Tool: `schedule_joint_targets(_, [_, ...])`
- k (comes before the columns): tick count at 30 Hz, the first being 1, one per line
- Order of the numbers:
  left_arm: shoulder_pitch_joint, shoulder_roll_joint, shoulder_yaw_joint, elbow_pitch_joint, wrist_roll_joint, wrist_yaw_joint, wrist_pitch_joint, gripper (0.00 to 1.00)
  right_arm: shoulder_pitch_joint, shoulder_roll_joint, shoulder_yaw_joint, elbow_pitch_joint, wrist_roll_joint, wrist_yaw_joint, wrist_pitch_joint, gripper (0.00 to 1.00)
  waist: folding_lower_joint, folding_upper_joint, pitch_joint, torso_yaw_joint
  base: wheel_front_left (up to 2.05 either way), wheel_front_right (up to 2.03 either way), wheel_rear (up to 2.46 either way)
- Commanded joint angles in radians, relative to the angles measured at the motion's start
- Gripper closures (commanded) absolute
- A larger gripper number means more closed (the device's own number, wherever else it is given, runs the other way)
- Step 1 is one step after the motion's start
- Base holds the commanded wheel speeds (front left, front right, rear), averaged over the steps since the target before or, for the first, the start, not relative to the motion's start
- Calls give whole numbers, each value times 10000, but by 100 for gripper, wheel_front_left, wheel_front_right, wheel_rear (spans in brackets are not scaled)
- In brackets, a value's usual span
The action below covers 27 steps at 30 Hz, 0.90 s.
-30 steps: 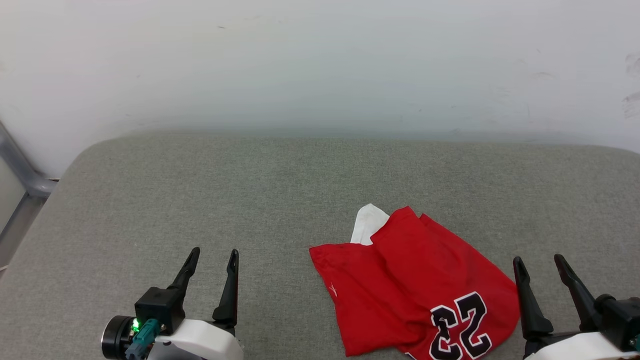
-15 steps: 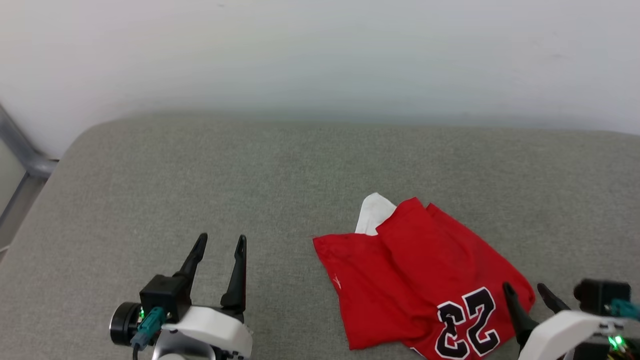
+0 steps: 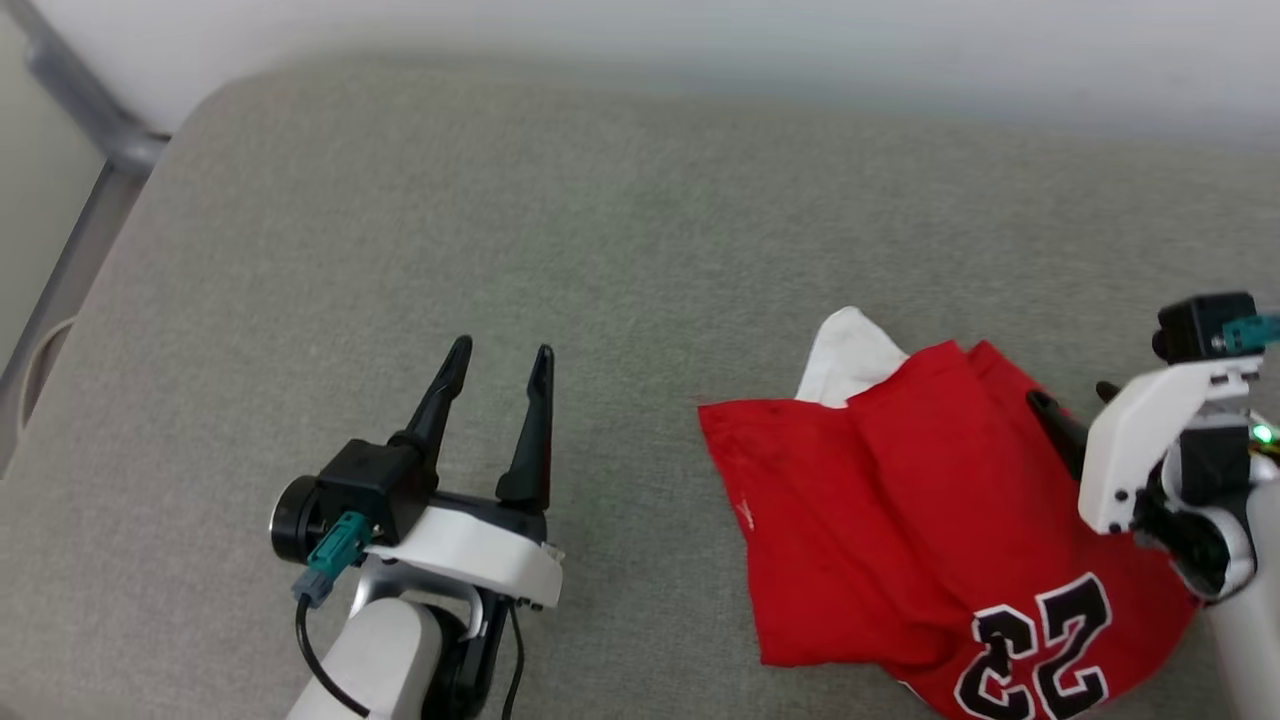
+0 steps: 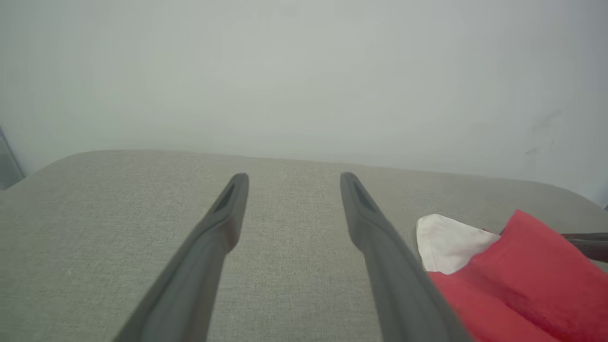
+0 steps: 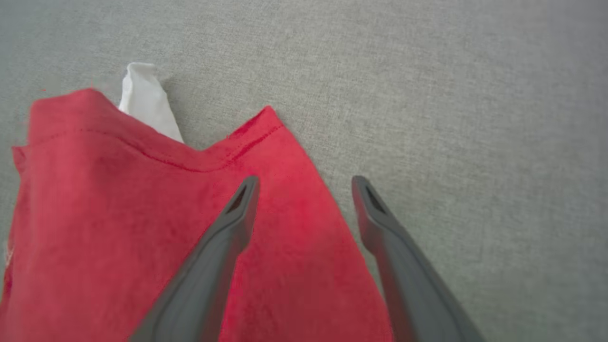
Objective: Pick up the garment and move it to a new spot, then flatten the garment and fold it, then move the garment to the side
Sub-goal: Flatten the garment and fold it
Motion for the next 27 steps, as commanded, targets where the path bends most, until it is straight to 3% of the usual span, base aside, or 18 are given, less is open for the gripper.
schedule_joint_targets(1, [-209, -155, 73, 53, 112, -125, -47, 0, -469, -240, 311, 289, 120, -7, 205, 0, -2, 0, 615, 565, 0, 0, 0])
schedule_joint_targets(7, [-442, -652, 374, 125, 386, -482, -40, 0, -1186, -708, 1390, 1531, 574, -5, 1008, 0, -2, 0, 1151, 956, 0, 0, 0])
schedule_joint_targets(11, [-397, -907, 551, 234, 559, -659, -40, 0, -616, -548, 1840, 2643, 1197, -2, 2166, 0, -2, 0, 1186, 1065, 0, 0, 0])
schedule_joint_targets(12, [-366, -952, 606, 256, 607, -708, -41, 0, -438, -518, 1917, 2844, 1341, 9, 2492, 51, -2, 0, 1182, 1072, 0, 0, 0])
schedule_joint_targets(13, [-334, -986, 657, 278, 631, -736, -41, 0, -283, -514, 1972, 2971, 1464, 9, 2706, 80, -2, 0, 1173, 1070, 0, 0, 0])
schedule_joint_targets(14, [-334, -986, 657, 278, 631, -736, -41, 0, -283, -514, 1972, 2971, 1464, 9, 2706, 80, -2, 0, 1173, 1070, 0, 0, 0])
schedule_joint_targets(15, [-274, -1050, 767, 328, 702, -808, -41, 0, -140, -523, 1965, 3105, 1671, 9, 3064, 100, -2, 0, 1129, 1030, 0, 0, 0])
schedule_joint_targets(27, [82, -1222, 1297, 597, 1023, -1074, -41, 0, -1673, -1181, 1202, 620, 2071, -7, 1406, 100, -2, 0, 253, 392, 0, 0, 0])
